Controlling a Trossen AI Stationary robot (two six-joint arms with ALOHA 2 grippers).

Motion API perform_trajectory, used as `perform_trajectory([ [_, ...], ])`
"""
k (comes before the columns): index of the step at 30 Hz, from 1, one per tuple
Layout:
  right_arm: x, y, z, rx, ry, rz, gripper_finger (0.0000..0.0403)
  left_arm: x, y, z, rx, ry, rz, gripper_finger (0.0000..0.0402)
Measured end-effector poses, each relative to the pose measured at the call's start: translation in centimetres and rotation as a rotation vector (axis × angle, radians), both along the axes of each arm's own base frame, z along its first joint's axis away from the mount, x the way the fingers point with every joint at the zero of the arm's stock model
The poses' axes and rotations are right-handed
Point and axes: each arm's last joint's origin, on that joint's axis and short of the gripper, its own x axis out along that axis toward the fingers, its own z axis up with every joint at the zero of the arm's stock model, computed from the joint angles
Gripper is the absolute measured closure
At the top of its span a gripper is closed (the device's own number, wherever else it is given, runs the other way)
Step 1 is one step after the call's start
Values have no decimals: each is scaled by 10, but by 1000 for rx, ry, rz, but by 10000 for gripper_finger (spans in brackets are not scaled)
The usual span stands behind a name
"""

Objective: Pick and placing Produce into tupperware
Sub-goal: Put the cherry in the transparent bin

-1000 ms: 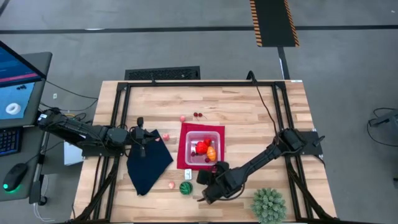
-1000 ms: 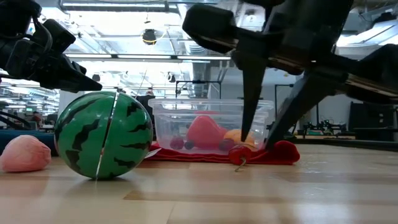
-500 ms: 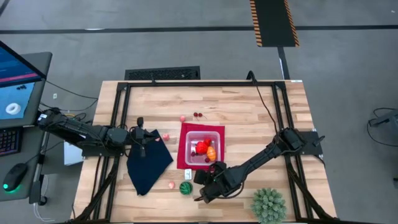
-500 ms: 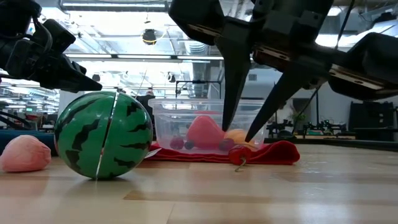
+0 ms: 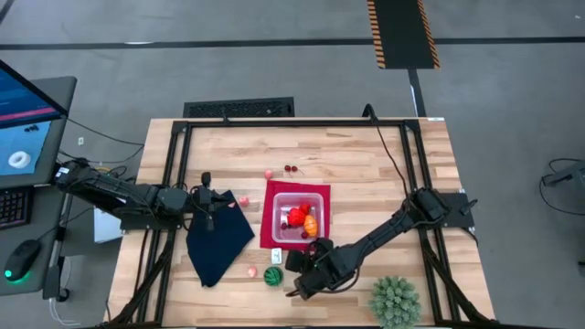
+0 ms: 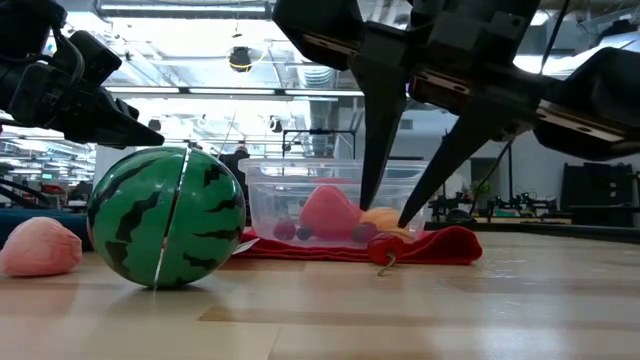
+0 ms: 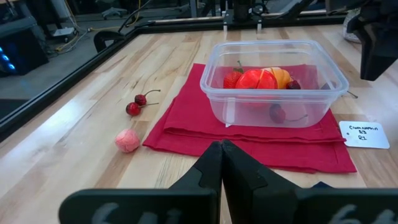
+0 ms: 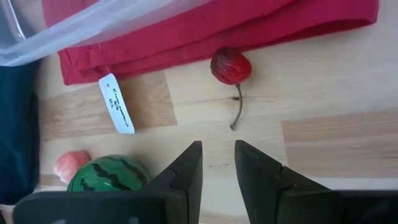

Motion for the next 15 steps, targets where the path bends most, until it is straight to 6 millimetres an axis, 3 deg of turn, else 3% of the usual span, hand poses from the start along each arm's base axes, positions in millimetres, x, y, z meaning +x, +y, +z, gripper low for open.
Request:
perform_trajectory([
  [15,5,-10,-1,11,18,-20,276,0,0,0,0,0,0,401],
])
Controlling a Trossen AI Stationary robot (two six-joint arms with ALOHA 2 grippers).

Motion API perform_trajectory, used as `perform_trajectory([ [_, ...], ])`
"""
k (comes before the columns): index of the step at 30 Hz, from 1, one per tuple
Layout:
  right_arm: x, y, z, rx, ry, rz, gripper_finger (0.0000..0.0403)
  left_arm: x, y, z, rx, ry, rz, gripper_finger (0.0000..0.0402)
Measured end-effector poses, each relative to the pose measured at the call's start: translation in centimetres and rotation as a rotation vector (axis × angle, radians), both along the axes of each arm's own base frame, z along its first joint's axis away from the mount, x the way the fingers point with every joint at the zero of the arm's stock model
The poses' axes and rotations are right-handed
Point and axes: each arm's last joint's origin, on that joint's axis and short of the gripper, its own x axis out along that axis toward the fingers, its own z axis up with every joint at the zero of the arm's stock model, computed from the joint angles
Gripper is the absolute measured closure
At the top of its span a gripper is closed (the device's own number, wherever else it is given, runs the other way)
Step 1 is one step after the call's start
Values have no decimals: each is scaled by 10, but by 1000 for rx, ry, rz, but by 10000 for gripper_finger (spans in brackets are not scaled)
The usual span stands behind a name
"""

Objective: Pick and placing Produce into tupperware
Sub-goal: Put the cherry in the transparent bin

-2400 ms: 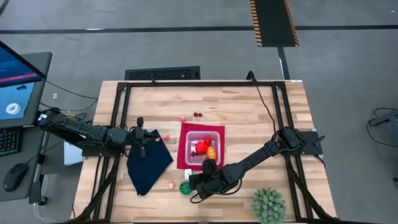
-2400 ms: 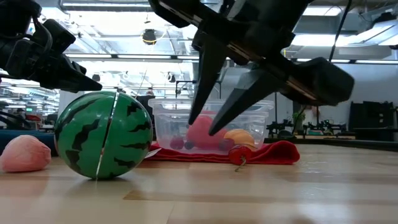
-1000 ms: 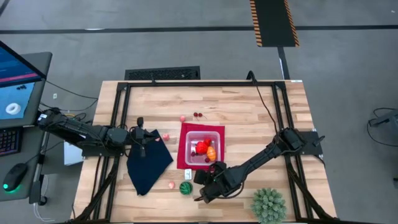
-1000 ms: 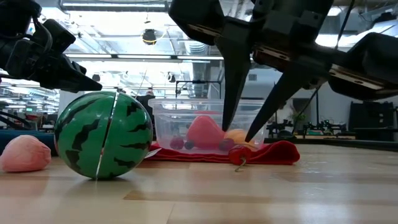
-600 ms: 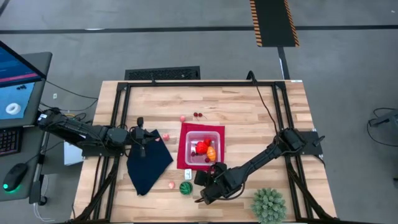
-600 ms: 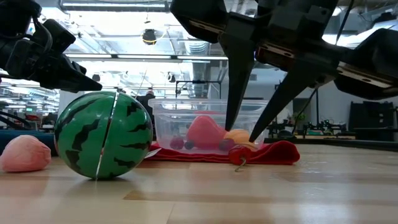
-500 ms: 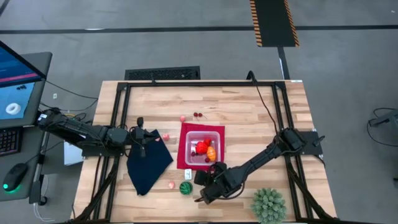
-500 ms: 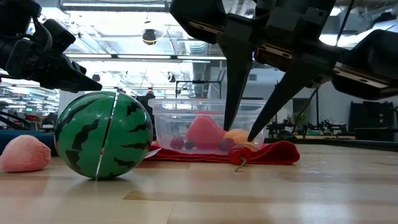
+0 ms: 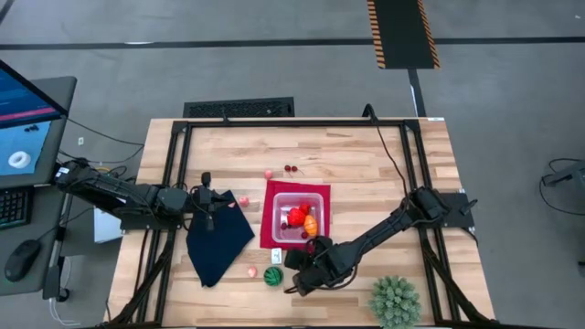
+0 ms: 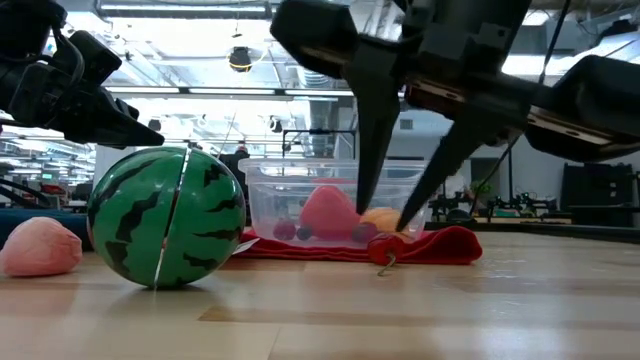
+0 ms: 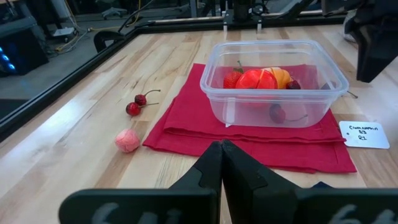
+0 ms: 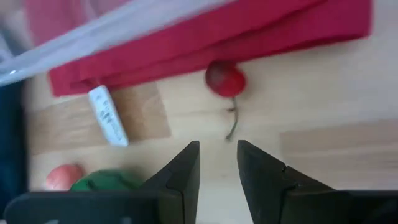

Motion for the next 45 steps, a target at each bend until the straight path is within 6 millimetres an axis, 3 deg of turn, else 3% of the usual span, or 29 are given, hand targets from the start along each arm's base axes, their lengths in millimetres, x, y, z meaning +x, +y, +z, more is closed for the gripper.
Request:
perform_trajectory([
  [19,3,-18,-5,34,89,-1,181,0,0,0,0,0,0,401],
  [25,5,-21,-5,24,93,34,177,0,0,0,0,0,0,401],
  [29,9,-22,-17,39,120,32,177,0,0,0,0,0,0,401],
  [45,11,-25,-17,51,124,50,177,0,0,0,0,1,0,401],
])
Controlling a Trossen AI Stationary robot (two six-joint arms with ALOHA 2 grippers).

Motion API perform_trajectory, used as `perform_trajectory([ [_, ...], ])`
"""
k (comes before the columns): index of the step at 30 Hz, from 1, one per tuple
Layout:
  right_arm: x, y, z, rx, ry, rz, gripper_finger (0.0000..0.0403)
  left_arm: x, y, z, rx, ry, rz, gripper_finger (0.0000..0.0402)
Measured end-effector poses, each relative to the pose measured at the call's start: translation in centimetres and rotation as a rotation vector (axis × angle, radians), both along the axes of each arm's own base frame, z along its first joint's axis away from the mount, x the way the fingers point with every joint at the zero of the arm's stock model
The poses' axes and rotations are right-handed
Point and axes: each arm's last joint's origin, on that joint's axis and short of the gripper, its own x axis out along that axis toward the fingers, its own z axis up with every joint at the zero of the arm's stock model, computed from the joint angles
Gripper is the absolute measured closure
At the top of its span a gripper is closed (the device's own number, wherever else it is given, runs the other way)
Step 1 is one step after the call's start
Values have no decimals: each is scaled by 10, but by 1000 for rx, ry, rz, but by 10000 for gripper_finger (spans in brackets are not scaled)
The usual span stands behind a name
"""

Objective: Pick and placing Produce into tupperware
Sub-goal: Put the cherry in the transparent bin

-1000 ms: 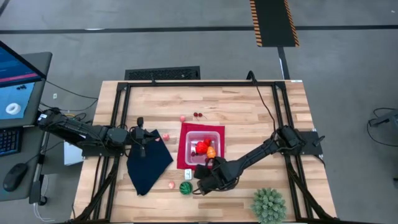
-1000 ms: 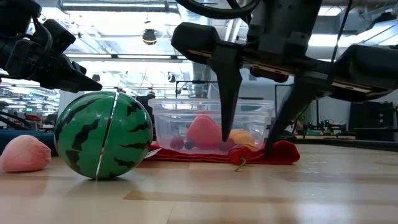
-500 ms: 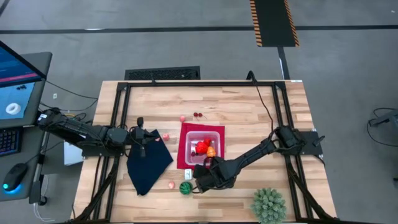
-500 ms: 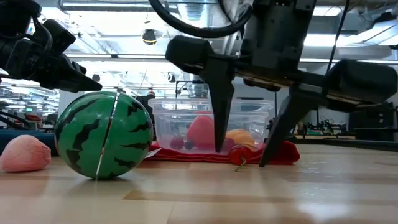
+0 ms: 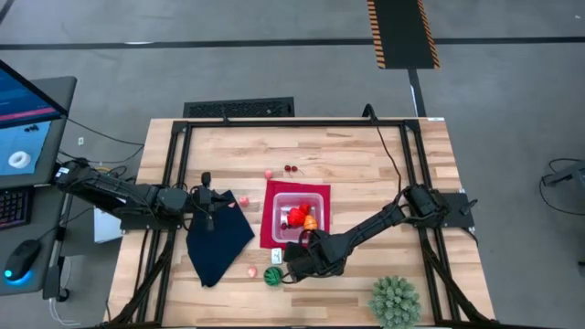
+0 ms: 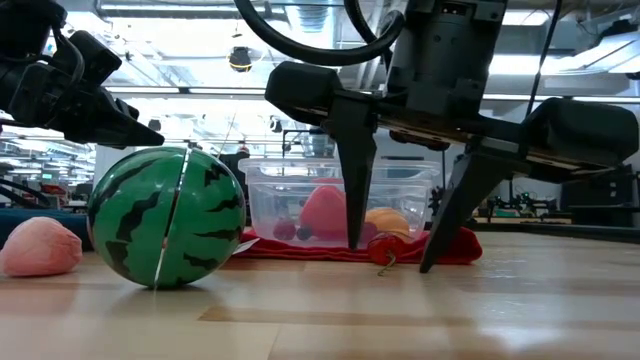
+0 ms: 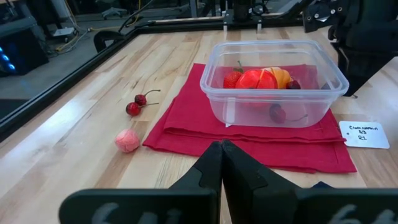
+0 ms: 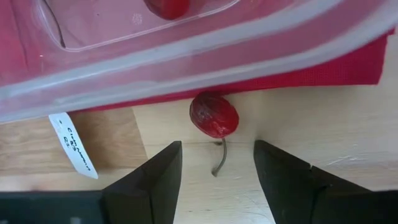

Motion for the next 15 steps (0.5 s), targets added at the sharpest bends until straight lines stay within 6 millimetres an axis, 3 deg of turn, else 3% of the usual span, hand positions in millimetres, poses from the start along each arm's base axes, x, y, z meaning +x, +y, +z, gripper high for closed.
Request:
perform_trajectory([
  [15,1,-3,0,2,5,-6,178,0,0,0,0,0,0,401],
])
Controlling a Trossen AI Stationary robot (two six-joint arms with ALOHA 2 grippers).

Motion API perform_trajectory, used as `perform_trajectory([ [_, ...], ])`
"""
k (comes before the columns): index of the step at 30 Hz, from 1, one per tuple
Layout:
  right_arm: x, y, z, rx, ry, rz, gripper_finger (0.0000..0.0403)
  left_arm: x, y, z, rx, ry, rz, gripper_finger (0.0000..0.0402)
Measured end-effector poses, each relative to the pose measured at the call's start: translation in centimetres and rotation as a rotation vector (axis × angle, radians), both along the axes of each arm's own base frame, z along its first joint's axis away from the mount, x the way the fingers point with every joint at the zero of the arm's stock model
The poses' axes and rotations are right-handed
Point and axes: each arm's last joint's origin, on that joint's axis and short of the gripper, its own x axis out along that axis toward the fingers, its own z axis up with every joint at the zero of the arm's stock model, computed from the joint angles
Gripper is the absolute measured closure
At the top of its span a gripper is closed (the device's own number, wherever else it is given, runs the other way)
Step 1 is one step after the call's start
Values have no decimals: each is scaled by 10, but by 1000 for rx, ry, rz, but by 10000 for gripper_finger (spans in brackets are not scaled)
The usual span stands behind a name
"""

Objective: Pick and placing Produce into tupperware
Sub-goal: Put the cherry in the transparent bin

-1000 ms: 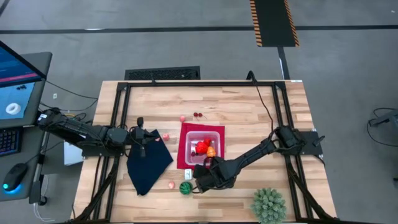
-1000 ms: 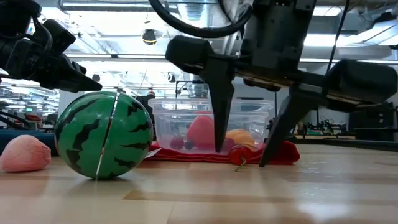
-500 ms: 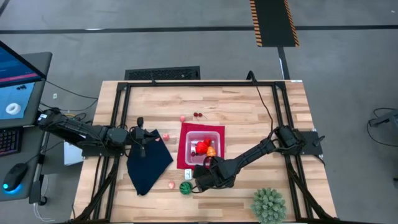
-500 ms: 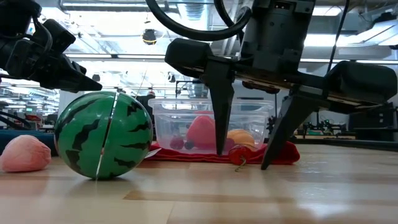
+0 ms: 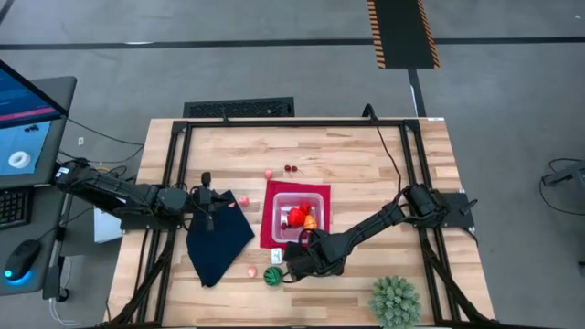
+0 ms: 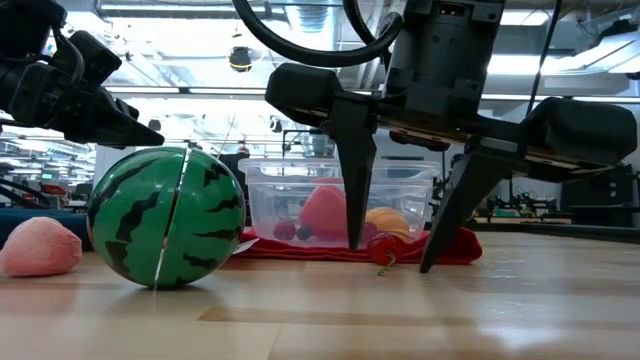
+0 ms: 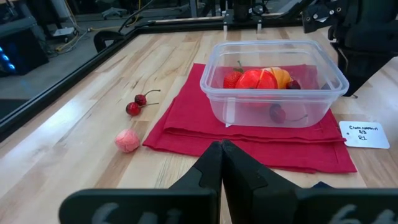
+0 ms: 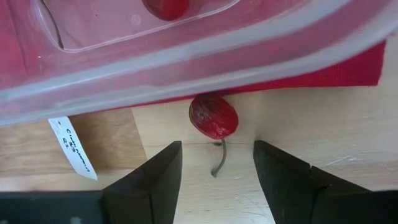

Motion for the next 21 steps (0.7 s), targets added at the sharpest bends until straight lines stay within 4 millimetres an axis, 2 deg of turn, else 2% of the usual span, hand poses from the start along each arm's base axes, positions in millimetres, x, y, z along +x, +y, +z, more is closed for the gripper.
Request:
perform_trajectory([
  [5,0,0,0,-2,1,8,186,0,0,0,0,0,0,401],
  [14,-2,-1,-1,10,14,-72,254,0,0,0,0,0,0,401],
  [21,0,-2,-1,-16,12,20,289,0,0,0,0,0,0,401],
])
